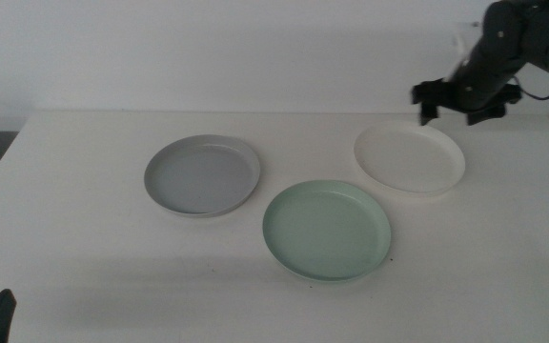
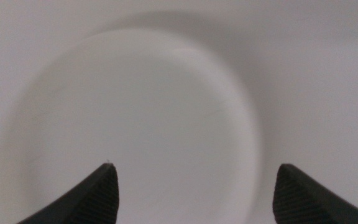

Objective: Stack the three bowls on top of each other.

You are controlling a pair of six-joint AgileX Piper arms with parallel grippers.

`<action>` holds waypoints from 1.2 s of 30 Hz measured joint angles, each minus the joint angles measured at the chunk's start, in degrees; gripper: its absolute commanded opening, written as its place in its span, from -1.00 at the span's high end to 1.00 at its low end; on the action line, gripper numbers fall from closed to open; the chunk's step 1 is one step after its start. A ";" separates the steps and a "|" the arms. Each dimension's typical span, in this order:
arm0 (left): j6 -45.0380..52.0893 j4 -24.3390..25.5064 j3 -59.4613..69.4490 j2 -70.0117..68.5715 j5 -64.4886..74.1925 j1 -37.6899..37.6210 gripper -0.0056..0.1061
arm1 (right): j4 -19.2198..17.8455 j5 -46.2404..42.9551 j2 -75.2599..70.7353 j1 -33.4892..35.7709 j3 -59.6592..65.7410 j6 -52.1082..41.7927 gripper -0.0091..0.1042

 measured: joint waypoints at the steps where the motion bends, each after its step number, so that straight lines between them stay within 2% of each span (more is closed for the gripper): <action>1: 0.00 0.00 0.00 0.00 0.00 0.00 -0.78 | -0.24 -0.09 1.44 -1.12 -1.45 0.10 -0.25; 7: 0.00 0.00 0.00 0.00 0.00 0.00 -0.78 | -0.22 1.53 9.54 -5.17 -6.66 -0.03 -0.22; 11: 0.00 0.00 0.00 0.00 0.00 0.00 -0.78 | -0.22 1.78 13.18 -6.38 -7.63 -0.15 -0.06; 15: 0.00 0.00 0.00 0.00 0.00 0.00 -0.78 | 0.05 1.06 14.54 -6.47 -8.02 -0.41 0.31; 19: 0.00 0.00 0.00 0.00 0.00 0.00 -0.78 | 1.15 -0.74 14.93 -6.47 -8.23 -0.52 0.88; 25: 0.00 0.00 0.00 0.00 0.00 0.00 -0.78 | 3.18 0.85 12.51 -6.47 -8.35 -1.62 0.88; 28: 0.00 0.00 0.00 0.00 0.00 0.00 -0.78 | 5.64 1.12 6.33 -6.47 -4.59 -3.15 0.88; 32: 0.00 0.00 0.00 0.00 0.00 0.00 -0.78 | 9.58 -8.04 -9.82 -4.18 14.08 -5.42 0.88; 36: 0.00 0.00 0.00 0.00 0.00 0.00 -0.78 | 12.96 -21.95 -24.34 2.97 35.32 -5.98 0.88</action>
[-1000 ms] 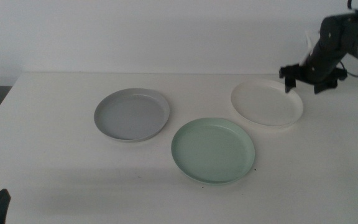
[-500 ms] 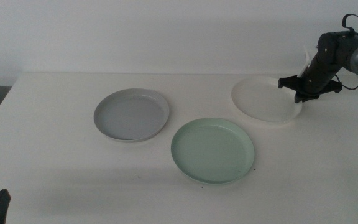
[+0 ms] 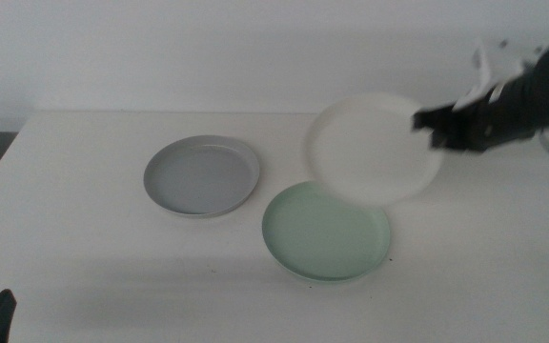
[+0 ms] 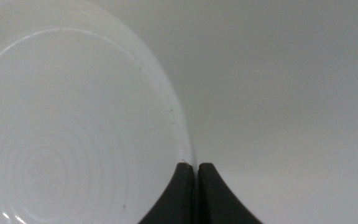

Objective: Stack the three bowls on top of each other.

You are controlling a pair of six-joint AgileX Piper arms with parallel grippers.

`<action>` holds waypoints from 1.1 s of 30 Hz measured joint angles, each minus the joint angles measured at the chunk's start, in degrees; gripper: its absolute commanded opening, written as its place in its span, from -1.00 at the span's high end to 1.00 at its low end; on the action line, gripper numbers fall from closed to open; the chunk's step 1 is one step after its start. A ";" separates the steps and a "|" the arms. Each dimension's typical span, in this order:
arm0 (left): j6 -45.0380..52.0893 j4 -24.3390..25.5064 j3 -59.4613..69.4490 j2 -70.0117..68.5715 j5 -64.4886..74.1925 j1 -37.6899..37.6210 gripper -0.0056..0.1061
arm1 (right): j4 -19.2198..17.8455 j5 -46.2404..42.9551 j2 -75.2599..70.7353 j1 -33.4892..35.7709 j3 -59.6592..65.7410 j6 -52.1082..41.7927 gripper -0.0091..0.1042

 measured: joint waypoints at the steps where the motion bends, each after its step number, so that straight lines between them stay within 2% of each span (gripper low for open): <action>1: 0.00 0.00 0.00 0.00 0.00 0.00 -0.78 | 0.56 -1.95 -2.03 1.72 3.25 0.00 0.88; 4: 0.00 0.00 0.00 0.00 0.00 0.00 -0.78 | 1.43 -5.30 -5.66 7.11 10.29 1.22 0.88; 8: 0.00 0.00 0.00 0.00 0.00 0.00 -0.78 | 1.53 -7.36 -4.40 10.36 12.06 2.16 0.88; 25: 0.00 0.00 0.00 0.00 0.00 0.00 -0.78 | 1.93 -12.20 3.71 10.80 12.19 3.67 0.87; 29: 0.00 0.00 0.00 0.00 0.00 0.00 -0.78 | 1.93 -12.42 3.71 10.80 12.19 3.90 0.48; 33: 0.00 0.00 0.00 0.00 0.00 0.00 -0.78 | 1.93 -12.42 3.60 10.80 12.19 3.90 -0.19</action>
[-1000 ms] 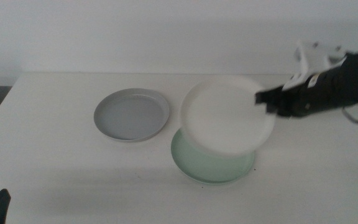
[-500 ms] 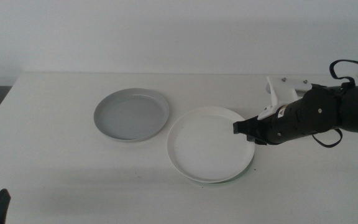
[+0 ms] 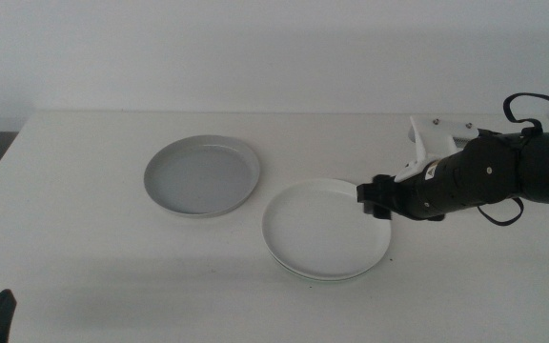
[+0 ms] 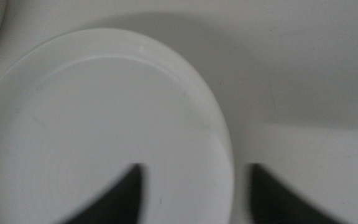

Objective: Stack the three bowls on top of each other.

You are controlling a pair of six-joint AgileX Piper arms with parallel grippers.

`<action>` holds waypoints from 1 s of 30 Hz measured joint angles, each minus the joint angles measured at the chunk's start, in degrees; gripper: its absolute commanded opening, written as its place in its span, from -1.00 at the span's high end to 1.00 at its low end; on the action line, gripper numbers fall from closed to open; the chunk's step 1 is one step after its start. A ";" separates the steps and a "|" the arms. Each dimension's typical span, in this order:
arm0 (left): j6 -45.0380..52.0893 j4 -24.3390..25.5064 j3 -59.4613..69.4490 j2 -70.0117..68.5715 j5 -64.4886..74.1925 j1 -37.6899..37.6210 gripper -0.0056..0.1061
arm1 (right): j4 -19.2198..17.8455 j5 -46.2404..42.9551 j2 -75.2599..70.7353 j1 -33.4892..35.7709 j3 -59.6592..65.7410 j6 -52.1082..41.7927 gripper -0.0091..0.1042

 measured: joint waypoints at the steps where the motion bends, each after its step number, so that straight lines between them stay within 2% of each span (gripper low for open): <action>1: 0.00 0.00 0.00 0.00 0.00 0.00 -0.78 | 0.00 0.20 -0.26 0.00 0.00 0.00 -0.37; 4: 0.00 0.00 0.00 0.00 0.00 0.00 -0.78 | -0.23 4.28 -2.71 0.00 -1.81 -1.26 -0.75; 5: 0.00 0.00 0.00 0.00 0.00 0.00 -0.78 | -0.36 6.13 -3.97 0.00 -2.80 -2.52 -0.80; 8: 0.00 0.00 0.00 0.00 0.00 0.00 -0.78 | -0.36 13.26 -10.47 0.00 -7.16 -8.24 -0.80; 12: 0.00 0.00 0.00 0.00 0.00 0.00 -0.78 | -0.36 17.57 -26.12 0.00 -9.01 -15.07 -0.80; 17: 0.00 0.00 0.00 0.00 0.00 0.00 -0.78 | -0.17 19.07 -46.17 0.00 -2.34 -19.89 -0.80; 20: 0.00 0.00 0.00 0.00 0.00 0.00 -0.78 | 1.83 20.03 -54.93 0.00 2.90 -23.02 -0.80; 25: 0.00 0.00 0.00 0.00 0.00 0.00 -0.78 | 6.92 21.28 -59.47 0.00 5.77 -28.24 -0.80; 30: 0.00 0.00 0.00 0.00 0.00 0.00 -0.78 | 8.11 21.26 -59.67 0.00 6.15 -28.97 -0.80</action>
